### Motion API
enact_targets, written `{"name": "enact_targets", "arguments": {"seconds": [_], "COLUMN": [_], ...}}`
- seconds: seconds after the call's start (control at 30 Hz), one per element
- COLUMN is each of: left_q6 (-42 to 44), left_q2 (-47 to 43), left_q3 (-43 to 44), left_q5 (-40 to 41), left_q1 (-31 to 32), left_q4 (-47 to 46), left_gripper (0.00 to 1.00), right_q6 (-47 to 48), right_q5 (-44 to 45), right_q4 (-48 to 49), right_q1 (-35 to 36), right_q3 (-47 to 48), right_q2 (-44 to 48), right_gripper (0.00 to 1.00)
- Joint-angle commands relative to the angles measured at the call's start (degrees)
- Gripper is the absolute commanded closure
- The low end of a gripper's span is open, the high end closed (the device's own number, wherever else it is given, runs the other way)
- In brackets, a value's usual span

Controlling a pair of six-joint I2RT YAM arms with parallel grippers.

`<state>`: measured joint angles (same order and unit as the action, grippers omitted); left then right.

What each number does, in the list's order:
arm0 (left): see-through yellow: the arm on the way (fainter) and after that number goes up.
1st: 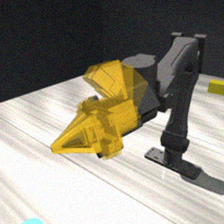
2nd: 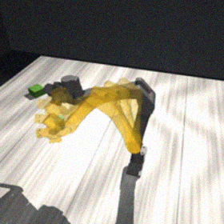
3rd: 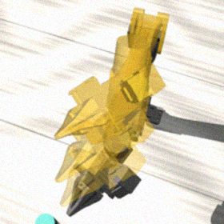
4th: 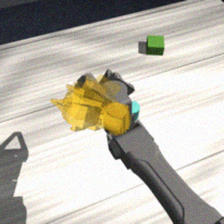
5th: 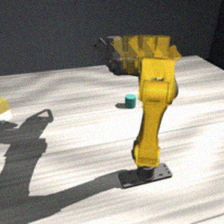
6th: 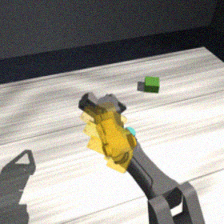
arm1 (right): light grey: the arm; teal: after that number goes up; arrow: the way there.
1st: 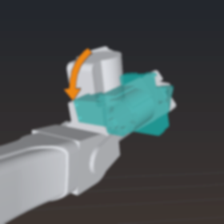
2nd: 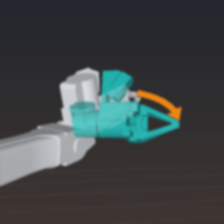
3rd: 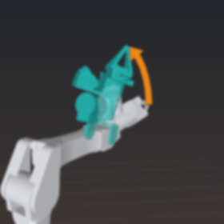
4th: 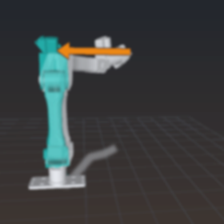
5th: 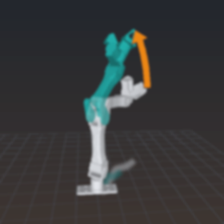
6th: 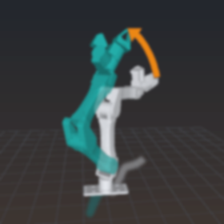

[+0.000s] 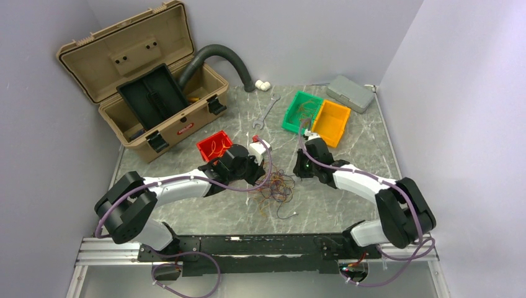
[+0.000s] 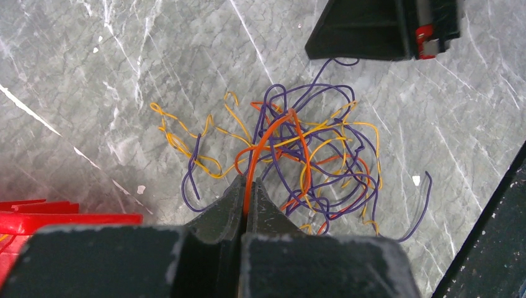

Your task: Untangle the cables

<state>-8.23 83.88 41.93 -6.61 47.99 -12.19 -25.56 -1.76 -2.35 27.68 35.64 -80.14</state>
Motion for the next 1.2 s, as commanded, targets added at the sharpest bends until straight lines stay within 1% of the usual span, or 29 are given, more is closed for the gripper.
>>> {"name": "enact_targets", "arguments": {"seconds": [0.0,0.07,0.2,0.23,0.27,0.3,0.33,0.37,0.4,0.43,0.47,0.63,0.77,0.8,0.83,0.9,0.97,1.03,1.1,1.17], "left_q6": [0.2,0.1,0.1,0.2,0.2,0.3,0.3,0.4,0.5,0.6,0.6,0.8,0.8,0.7,0.7,0.7,0.8,0.7,0.6,0.4], "left_q2": [-0.3,-0.5,-0.4,-0.4,-0.4,-0.5,-0.4,-0.3,0.0,0.2,0.4,0.4,0.2,0.2,0.2,0.4,0.4,0.3,0.3,0.4], "left_q3": [2.2,2.1,2.0,2.0,2.0,1.9,1.8,1.6,1.7,2.0,2.3,2.1,2.3,2.1,2.1,2.5,2.7,2.6,2.6,3.0], "left_q5": [-0.2,-0.5,-1.2,-1.4,-1.5,-1.6,-1.5,-1.2,-1.1,-1.1,-1.5,-2.0,-2.2,-2.6,-2.8,-2.8,-2.3,-1.7,-1.2,-0.2], "left_q1": [0.1,0.2,0.2,0.1,0.1,0.1,0.1,0.2,0.2,0.1,0.2,0.1,0.2,0.2,0.2,0.1,0.1,0.1,0.1,0.1], "left_q4": [-0.4,-0.6,-1.1,-1.0,-1.0,-1.2,-1.5,-1.8,-1.8,-1.7,-1.6,-2.0,-1.4,-1.7,-1.7,-1.1,-0.5,-0.4,-0.1,0.5], "left_gripper": [1.0,1.0,1.0,1.0,1.0,1.0,1.0,1.0,1.0,1.0,1.0,1.0,1.0,1.0,1.0,1.0,1.0,1.0,1.0,1.0], "right_q6": [-0.7,-1.4,-3.6,-3.4,-2.6,-1.9,-1.5,-1.0,-0.2,0.6,1.4,4.1,5.4,5.5,5.7,5.8,5.5,4.5,3.2,1.8], "right_q5": [1.5,1.7,4.8,4.3,3.6,3.2,3.0,2.5,2.2,2.1,2.1,2.1,-1.5,-1.6,-1.0,0.8,1.7,5.7,8.5,14.0], "right_q4": [-2.8,-4.5,-6.8,-6.6,-6.3,-6.1,-6.0,-6.2,-6.5,-7.0,-7.8,-7.0,-5.5,-5.4,-5.5,-5.9,-6.5,-7.4,-8.6,-10.9], "right_q1": [0.2,0.1,0.2,0.1,0.1,0.1,0.2,0.1,0.1,0.1,0.2,0.1,0.1,0.2,0.2,0.2,0.2,0.2,0.2,0.1], "right_q3": [2.3,2.3,1.7,1.4,1.1,0.8,0.5,0.4,0.5,0.7,1.0,1.6,1.9,2.2,2.7,3.8,4.5,5.0,5.1,5.8], "right_q2": [6.2,8.2,11.9,12.8,13.5,14.0,14.0,13.6,12.7,11.4,9.8,4.5,0.8,0.0,-0.8,-1.5,-1.0,0.8,3.8,7.5], "right_gripper": [0.92,1.0,1.0,0.96,0.77,0.54,0.4,0.3,0.27,0.26,0.26,0.36,0.4,0.45,0.54,0.78,0.93,1.0,1.0,1.0]}}
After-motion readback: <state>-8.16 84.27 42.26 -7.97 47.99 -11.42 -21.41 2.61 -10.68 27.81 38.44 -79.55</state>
